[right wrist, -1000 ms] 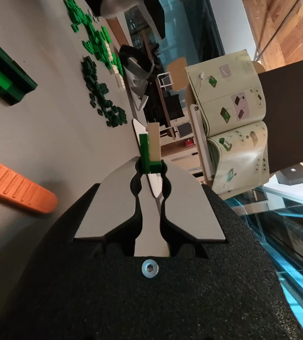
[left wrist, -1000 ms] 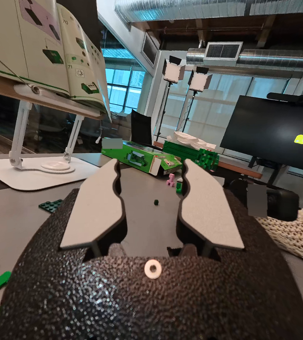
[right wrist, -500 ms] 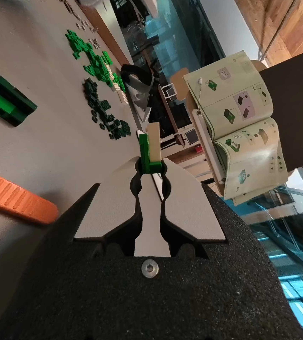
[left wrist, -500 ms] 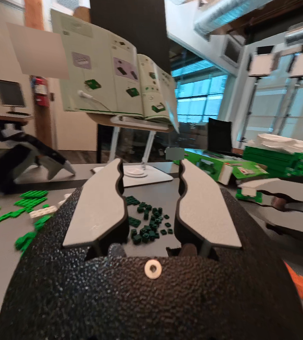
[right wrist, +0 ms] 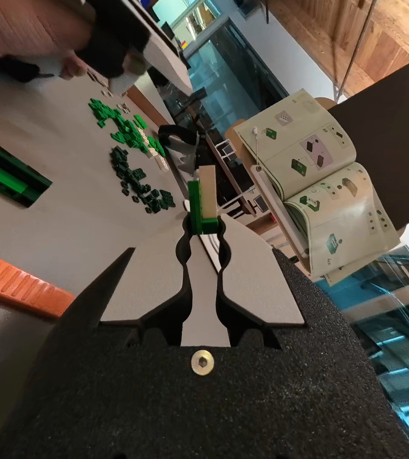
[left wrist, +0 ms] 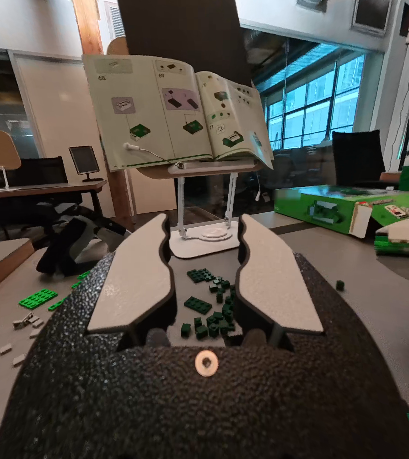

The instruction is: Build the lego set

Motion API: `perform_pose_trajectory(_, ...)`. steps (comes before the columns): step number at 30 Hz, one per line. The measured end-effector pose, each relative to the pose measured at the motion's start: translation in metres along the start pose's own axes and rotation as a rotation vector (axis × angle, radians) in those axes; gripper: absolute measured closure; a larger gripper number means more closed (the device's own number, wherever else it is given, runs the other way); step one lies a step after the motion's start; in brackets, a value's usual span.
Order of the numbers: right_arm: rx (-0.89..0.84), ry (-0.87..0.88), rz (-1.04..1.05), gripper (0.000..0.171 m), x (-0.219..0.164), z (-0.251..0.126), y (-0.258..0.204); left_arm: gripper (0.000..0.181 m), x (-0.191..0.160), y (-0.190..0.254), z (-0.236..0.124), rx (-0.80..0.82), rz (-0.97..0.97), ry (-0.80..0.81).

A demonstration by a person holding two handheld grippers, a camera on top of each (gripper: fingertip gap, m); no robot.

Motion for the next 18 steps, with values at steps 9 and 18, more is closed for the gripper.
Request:
perform_pose_trajectory(9,0.026,0.053,-0.020,0.154,0.014,0.002,-0.005,0.130,-0.003,0.009,0.007,-0.050,0.042,-0.029)
perform_pose_trajectory(18,0.030,0.056,-0.088,0.153,0.018,0.001,-0.009,0.130,-0.004,0.012,0.008,-0.093,0.039,-0.022)
Point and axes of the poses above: each gripper's, where its closed fingertips meet, z out along the fingers, x out of its top, y = z × x across the jaws, the point moved 7 cm from there along -z, back along the fingers, and after that the axes turned 5 degrees about -z, right-handed, at the moved point
